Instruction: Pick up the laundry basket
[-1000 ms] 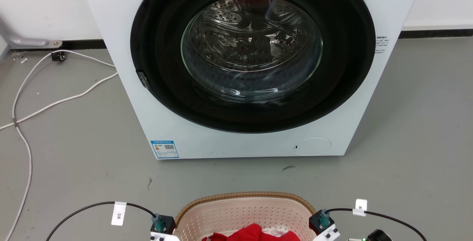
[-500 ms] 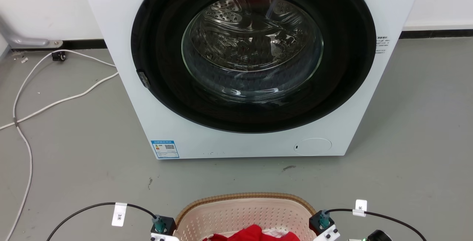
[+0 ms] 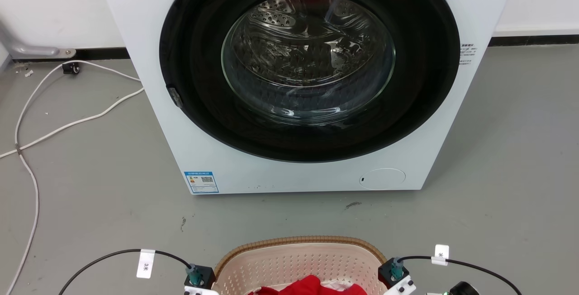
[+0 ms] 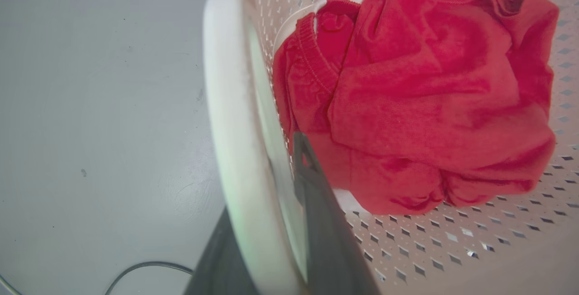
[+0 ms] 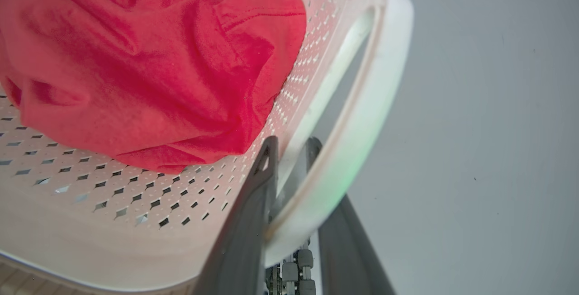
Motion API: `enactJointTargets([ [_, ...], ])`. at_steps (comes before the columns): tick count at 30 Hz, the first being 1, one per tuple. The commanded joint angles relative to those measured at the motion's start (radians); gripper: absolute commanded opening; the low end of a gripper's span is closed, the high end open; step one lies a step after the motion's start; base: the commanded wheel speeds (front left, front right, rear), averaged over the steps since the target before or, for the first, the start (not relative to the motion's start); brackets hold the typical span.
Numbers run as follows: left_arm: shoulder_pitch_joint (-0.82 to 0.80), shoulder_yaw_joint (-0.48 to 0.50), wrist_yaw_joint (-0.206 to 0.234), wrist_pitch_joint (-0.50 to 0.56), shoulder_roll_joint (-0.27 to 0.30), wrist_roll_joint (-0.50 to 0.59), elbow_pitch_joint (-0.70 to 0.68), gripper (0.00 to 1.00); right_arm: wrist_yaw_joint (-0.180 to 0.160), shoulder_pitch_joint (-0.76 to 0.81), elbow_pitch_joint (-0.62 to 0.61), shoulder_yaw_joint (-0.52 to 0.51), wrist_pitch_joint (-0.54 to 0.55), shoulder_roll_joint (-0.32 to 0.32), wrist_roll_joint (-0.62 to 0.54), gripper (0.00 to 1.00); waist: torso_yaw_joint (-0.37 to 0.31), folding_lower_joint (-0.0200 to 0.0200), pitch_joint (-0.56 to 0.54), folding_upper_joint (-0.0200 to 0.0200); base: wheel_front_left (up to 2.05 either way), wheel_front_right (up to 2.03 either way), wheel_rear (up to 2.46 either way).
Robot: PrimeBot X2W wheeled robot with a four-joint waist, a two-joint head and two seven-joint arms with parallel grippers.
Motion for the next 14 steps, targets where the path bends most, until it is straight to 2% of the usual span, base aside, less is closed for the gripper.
enactJointTargets([
  [1,-0.023,-0.004,-0.009,-0.010,-0.005,0.001,-0.007,0.00,0.003,-0.010,0.000,0.009,0.001,0.004,-0.002,0.00,0.000,0.0000,0.000,0.0000,0.00,0.00,0.00],
  [14,-0.026,-0.030,-0.009,-0.015,-0.006,-0.024,-0.008,0.00,0.003,-0.004,-0.002,0.011,0.005,0.001,0.001,0.00,0.002,0.0000,-0.002,0.0000,0.00,0.00,0.00],
])
